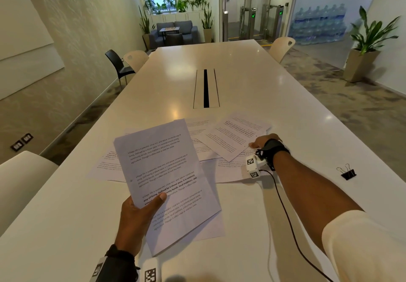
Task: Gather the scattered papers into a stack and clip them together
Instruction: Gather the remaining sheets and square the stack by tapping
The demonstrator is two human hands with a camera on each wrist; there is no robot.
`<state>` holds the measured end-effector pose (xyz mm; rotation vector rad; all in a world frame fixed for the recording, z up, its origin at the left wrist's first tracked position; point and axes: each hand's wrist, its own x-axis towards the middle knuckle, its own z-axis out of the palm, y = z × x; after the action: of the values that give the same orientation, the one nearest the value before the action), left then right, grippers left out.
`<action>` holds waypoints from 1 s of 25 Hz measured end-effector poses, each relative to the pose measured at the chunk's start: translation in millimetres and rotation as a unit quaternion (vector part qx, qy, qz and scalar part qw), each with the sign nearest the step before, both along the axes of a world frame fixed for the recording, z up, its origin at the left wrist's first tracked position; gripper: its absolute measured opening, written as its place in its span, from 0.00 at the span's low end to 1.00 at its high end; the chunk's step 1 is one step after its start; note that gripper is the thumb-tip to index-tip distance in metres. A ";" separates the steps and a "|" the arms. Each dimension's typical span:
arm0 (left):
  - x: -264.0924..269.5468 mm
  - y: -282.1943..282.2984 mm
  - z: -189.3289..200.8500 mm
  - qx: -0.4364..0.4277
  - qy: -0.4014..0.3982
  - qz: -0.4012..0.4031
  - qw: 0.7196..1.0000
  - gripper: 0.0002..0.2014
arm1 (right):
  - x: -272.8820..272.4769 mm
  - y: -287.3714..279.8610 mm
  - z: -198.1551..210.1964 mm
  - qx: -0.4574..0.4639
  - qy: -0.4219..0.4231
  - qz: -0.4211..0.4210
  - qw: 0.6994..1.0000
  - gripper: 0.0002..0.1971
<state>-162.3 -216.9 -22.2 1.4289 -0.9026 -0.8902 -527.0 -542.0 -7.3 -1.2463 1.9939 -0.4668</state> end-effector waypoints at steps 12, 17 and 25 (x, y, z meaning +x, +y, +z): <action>-3.2 4.8 9.0 -0.033 -0.008 -0.035 0.999 0.26 | -58.6 40.2 -1.2 -0.062 -0.187 0.005 0.980 0.23; -3.1 0.9 12.8 -0.034 -0.022 -0.037 0.999 0.28 | -79.8 63.3 1.2 -0.053 -0.218 0.009 0.975 0.21; -0.8 -4.2 19.1 -0.010 -0.030 -0.041 0.999 0.24 | -47.3 45.4 15.3 0.005 -0.120 0.029 0.992 0.33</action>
<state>-163.1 -221.1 -3.1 1.4156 -1.0193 -0.9005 -574.3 -496.6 8.0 -1.1789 1.7515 -0.5493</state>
